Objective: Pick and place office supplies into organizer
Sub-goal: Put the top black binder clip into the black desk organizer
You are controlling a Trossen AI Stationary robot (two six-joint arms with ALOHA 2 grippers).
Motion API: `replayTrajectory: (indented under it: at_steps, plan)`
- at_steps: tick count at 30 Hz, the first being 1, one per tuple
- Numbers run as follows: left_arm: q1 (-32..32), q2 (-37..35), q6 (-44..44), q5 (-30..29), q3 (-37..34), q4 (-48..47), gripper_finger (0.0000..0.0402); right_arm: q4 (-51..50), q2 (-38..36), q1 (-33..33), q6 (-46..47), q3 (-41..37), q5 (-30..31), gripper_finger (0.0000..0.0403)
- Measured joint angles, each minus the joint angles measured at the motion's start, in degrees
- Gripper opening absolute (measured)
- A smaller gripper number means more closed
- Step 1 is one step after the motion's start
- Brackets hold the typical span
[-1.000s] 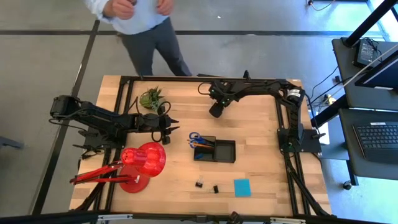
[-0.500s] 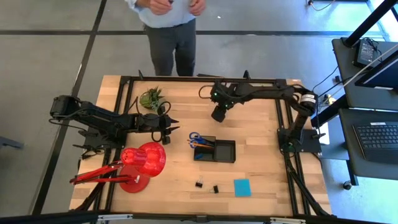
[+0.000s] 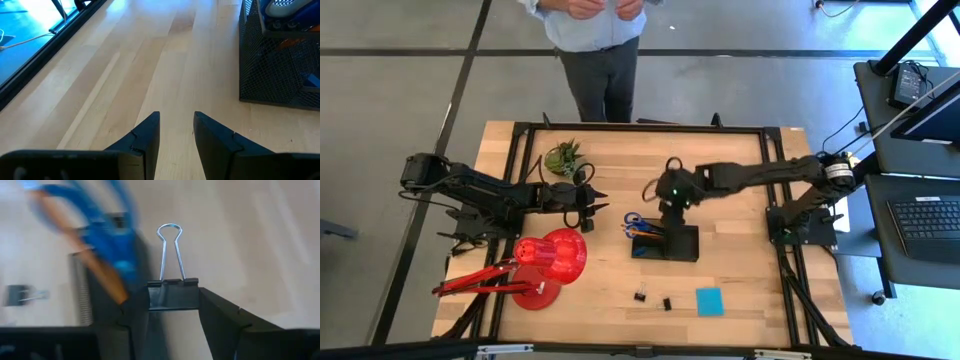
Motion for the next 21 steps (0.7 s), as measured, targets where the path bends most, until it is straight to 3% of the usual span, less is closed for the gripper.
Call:
replayTrajectory:
  at_steps: [11,21]
  plan:
    - [0.0,0.0,0.0,0.0,0.0,0.0,0.0113,6.9,0.1,11.8,3.7,0.0,0.1,0.0158]
    - [0.0,0.0,0.0,0.0,0.0,0.0,0.0113,12.6,5.0,14.8,3.7,0.0,0.3,0.0158]
